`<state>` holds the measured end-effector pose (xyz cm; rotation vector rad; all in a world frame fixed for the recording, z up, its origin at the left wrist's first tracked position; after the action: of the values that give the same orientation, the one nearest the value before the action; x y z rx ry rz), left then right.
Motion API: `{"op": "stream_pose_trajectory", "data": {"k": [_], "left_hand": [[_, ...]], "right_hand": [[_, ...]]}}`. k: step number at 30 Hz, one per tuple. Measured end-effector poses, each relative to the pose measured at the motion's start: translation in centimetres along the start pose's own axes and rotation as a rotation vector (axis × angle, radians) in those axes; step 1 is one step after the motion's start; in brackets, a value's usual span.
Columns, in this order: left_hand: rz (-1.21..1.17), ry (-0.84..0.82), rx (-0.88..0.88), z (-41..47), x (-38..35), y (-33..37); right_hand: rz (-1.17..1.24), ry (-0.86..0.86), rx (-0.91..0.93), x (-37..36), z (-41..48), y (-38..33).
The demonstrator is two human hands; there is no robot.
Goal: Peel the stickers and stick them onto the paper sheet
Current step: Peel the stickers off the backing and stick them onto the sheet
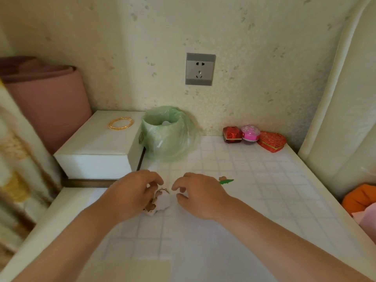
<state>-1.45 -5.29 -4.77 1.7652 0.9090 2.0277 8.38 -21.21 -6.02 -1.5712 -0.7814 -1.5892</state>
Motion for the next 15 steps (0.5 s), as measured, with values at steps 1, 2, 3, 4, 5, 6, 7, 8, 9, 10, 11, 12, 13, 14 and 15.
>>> {"op": "stream_pose_trajectory", "data": {"k": [1,2,3,4,5,6,7,8,9,10,11,12,13,14,15], "left_hand": [[-0.003,-0.010,0.026,-0.5,1.0,-0.8],[-0.015,-0.012,0.052,-1.0,1.8,-1.8],[-0.030,-0.007,0.084,-1.5,2.6,-2.7],[-0.026,0.002,0.109,-1.9,3.2,-3.6],[-0.005,0.011,0.130,-2.3,3.7,-4.5],[0.024,0.019,0.143,-2.7,4.0,-5.1],[0.050,0.016,0.151,-2.9,4.2,-5.7],[0.065,0.001,0.151,-3.1,4.2,-6.1],[0.071,-0.025,0.148,-3.3,4.0,-6.3],[0.079,-0.051,0.143,-3.4,3.9,-6.5],[0.099,-0.081,0.145,-3.4,3.7,-6.6],[0.130,-0.111,0.148,-3.5,3.5,-6.7],[0.160,-0.132,0.151,-3.5,3.3,-6.7],[0.174,-0.138,0.147,-3.5,3.3,-6.6],[0.172,-0.137,0.149,-3.5,3.2,-6.6]], "right_hand": [[0.014,-0.004,0.019,-0.1,0.4,-1.0],[0.026,-0.002,0.037,-0.2,0.7,-1.9],[0.035,0.002,0.056,-0.3,1.0,-2.8],[0.041,0.005,0.071,-0.4,1.3,-3.7],[0.045,0.005,0.080,-0.4,1.6,-4.4],[0.040,0.002,0.085,-0.4,1.9,-5.0],[0.025,-0.004,0.088,-0.4,2.2,-5.5],[0.004,-0.015,0.086,-0.3,2.5,-5.9],[-0.018,-0.029,0.078,-0.2,2.7,-6.2],[-0.038,-0.043,0.069,-0.2,2.9,-6.3],[-0.052,-0.061,0.060,-0.1,3.0,-6.4],[-0.062,-0.089,0.052,-0.2,3.2,-6.3],[-0.071,-0.130,0.042,-0.2,3.3,-6.2],[-0.082,-0.177,0.034,-0.3,3.4,-6.0],[-0.088,-0.226,0.022,-0.3,3.4,-5.7]]}}
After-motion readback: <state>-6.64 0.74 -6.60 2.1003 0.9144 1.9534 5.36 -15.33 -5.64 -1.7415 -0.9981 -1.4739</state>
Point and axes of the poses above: each hand's wrist, its own z-axis towards the middle knuckle, its own x-axis out of the back of the hand, y = z × x, the point moved 3 cm from there along z, towards the middle knuckle, and after that the axes turned 15 degrees about -z, right-handed, at the moved point
